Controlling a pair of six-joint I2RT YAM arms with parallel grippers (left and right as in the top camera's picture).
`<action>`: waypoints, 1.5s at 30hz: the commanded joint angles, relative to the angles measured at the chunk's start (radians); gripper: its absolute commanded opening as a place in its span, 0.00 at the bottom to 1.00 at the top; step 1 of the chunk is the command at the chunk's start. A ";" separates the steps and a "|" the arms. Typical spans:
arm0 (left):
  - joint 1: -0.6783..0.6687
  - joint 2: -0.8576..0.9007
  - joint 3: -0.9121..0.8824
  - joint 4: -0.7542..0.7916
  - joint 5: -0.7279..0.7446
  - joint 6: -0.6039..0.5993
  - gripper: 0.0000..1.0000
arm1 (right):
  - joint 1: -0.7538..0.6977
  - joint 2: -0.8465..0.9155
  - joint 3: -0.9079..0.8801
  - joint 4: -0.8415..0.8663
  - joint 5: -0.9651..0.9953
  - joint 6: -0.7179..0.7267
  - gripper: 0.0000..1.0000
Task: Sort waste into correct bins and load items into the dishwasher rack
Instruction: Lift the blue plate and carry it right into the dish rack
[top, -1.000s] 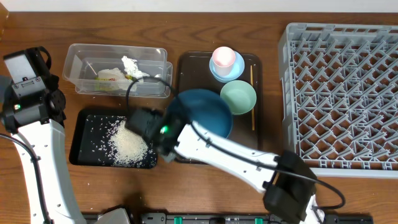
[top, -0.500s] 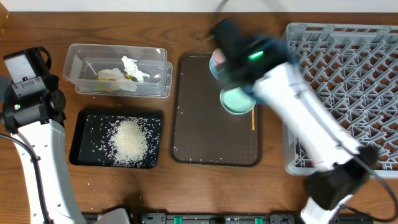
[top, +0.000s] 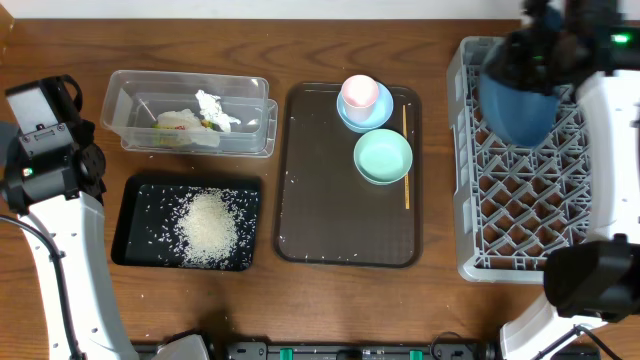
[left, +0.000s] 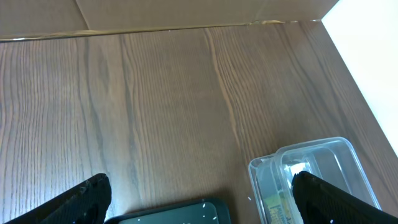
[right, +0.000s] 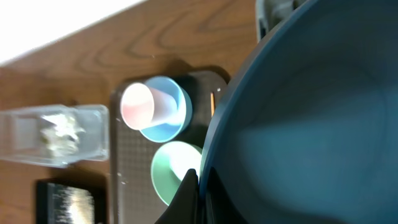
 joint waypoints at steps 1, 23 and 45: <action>0.005 0.002 0.003 -0.003 -0.002 -0.005 0.95 | -0.073 -0.018 0.008 0.002 -0.167 -0.064 0.01; 0.005 0.002 0.003 -0.003 -0.002 -0.004 0.95 | -0.294 -0.018 -0.271 0.409 -0.725 -0.056 0.01; 0.005 0.002 0.003 -0.003 -0.002 -0.004 0.95 | -0.431 -0.019 -0.321 0.484 -0.751 -0.007 0.01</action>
